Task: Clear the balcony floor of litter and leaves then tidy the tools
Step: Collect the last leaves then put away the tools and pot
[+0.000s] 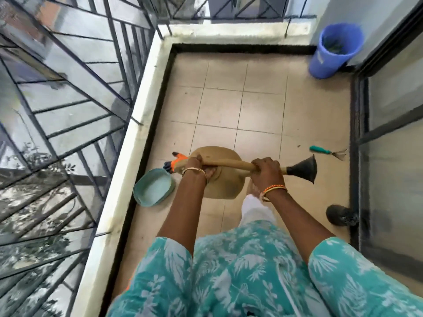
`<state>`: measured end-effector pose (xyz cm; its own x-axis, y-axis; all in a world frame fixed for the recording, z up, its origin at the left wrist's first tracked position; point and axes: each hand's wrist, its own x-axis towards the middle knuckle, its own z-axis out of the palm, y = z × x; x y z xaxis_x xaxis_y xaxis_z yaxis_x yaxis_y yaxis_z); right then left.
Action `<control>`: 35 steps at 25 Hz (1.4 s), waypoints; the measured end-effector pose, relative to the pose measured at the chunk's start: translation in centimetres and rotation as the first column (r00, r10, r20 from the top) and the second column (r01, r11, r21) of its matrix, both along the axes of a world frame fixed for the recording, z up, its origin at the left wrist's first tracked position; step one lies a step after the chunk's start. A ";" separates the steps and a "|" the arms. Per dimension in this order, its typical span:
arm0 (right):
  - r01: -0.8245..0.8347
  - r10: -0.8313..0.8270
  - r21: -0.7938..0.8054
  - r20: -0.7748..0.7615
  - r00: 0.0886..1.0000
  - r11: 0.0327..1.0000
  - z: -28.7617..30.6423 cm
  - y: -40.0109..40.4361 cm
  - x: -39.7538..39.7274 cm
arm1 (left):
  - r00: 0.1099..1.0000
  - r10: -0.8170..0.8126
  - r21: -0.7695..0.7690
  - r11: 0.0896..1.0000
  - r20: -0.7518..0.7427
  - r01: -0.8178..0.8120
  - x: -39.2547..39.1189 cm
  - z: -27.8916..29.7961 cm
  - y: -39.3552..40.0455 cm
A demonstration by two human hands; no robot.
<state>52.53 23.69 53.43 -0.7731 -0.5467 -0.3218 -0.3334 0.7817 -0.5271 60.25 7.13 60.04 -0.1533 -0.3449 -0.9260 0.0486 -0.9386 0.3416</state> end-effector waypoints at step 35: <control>-0.120 0.122 0.096 -0.013 0.992 0.988 -34.3 -26.9 -79.0 | 0.989 -0.086 0.012 0.996 0.122 0.085 -78.6 -35.2 -26.4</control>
<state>-26.47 -3.21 19.11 -0.7093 -0.6044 -0.3628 -0.4379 0.7811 -0.4452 -18.39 -19.27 24.80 -0.0670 -0.3287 -0.9420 -0.0739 -0.9399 0.3333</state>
